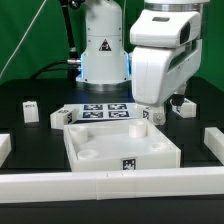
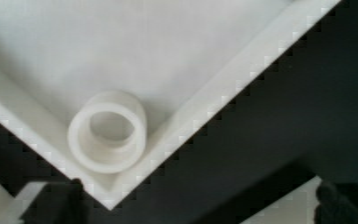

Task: Assemble one leg

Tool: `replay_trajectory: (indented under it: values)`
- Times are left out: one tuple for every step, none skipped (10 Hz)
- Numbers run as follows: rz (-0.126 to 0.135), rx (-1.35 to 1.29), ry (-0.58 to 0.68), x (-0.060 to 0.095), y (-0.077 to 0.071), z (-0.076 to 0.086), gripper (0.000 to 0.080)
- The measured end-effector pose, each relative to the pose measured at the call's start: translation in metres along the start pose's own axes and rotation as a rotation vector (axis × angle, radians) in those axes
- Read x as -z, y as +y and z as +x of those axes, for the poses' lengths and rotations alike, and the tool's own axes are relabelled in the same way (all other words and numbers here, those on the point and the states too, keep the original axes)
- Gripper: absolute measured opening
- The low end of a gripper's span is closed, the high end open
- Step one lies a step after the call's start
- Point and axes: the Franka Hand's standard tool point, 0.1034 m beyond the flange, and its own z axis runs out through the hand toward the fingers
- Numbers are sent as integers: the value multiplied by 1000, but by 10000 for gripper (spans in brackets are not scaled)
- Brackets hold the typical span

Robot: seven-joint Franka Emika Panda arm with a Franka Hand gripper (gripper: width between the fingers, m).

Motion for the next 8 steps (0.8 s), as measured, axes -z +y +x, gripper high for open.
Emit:
replay_trajectory:
  values:
    - [1, 15, 0, -1, 1, 0, 650]
    - [1, 15, 0, -1, 1, 0, 650]
    - [1, 15, 0, -1, 1, 0, 650]
    - [1, 15, 0, -1, 1, 0, 650]
    - [1, 15, 0, -1, 1, -1, 650]
    - [1, 15, 0, -1, 1, -1, 650]
    - [1, 15, 0, -1, 1, -1, 650]
    - [2, 15, -2, -2, 0, -2, 650]
